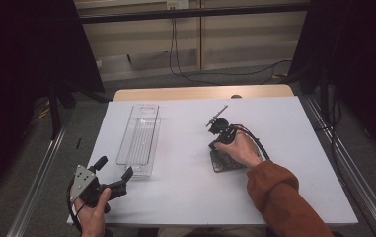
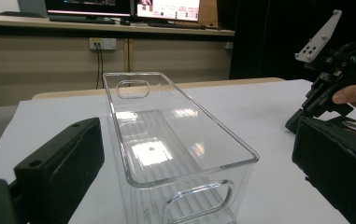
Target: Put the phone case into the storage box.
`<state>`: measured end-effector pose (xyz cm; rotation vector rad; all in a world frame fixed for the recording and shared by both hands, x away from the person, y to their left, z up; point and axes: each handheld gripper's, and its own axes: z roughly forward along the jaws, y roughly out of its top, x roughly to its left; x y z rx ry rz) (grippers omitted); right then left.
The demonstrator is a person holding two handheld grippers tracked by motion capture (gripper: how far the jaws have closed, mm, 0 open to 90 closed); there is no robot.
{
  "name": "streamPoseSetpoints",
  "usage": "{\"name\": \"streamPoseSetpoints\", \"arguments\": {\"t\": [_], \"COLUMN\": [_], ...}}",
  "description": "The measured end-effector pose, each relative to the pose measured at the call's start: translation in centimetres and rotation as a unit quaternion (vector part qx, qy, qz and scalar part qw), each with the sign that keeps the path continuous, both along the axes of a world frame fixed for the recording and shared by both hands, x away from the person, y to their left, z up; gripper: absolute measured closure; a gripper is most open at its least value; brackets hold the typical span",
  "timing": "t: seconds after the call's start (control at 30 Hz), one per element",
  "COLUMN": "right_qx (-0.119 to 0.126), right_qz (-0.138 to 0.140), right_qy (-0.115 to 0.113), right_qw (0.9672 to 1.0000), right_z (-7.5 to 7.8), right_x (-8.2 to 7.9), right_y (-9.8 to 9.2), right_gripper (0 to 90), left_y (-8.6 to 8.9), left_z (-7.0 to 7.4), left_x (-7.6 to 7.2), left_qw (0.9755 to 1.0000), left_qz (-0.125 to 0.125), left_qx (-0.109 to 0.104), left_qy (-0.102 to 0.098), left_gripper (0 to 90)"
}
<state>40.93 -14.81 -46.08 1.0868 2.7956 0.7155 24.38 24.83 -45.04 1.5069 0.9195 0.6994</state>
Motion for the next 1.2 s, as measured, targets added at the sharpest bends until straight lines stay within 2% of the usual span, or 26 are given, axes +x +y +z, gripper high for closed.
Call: {"name": "streamPoseSetpoints", "arguments": {"t": [0.03,0.1,0.13,0.37,0.7,0.93,1.2], "right_qx": [0.007,-0.007,-0.003,-0.011,0.019,0.017,0.029], "right_qz": [-0.001,0.007,0.017,0.024,0.011,0.016,0.018], "right_qy": [0.004,-0.006,-0.005,-0.007,0.006,0.007,0.009], "right_qw": [1.0,0.9999,0.9998,0.9996,0.9997,0.9997,0.9994], "right_z": [0.0,0.0,0.0,0.1,-0.2,-0.1,-0.2], "right_x": [-0.2,-0.5,-0.7,-1.1,-1.5,-2.2,-3.0], "right_y": [0.3,0.7,0.9,1.5,0.7,0.5,0.1], "right_gripper": [90.0,90.0,90.0,90.0,90.0,90.0,90.0], "left_y": [0.0,0.0,0.0,0.1,0.0,0.1,0.0], "left_z": [0.0,0.0,0.0,0.0,0.0,0.0,0.0], "left_x": [0.0,0.0,0.0,0.0,0.0,0.0,0.0], "left_qw": [1.0,1.0,1.0,1.0,1.0,1.0,1.0], "left_qz": [0.001,0.0,0.0,0.001,0.0,0.0,-0.002], "left_qx": [0.0,-0.002,-0.004,-0.001,-0.004,-0.001,-0.005], "left_qy": [0.0,0.001,0.001,0.0,0.001,0.001,0.001], "left_gripper": [2.4,2.4,2.4,2.4,2.3,2.4,2.4]}}
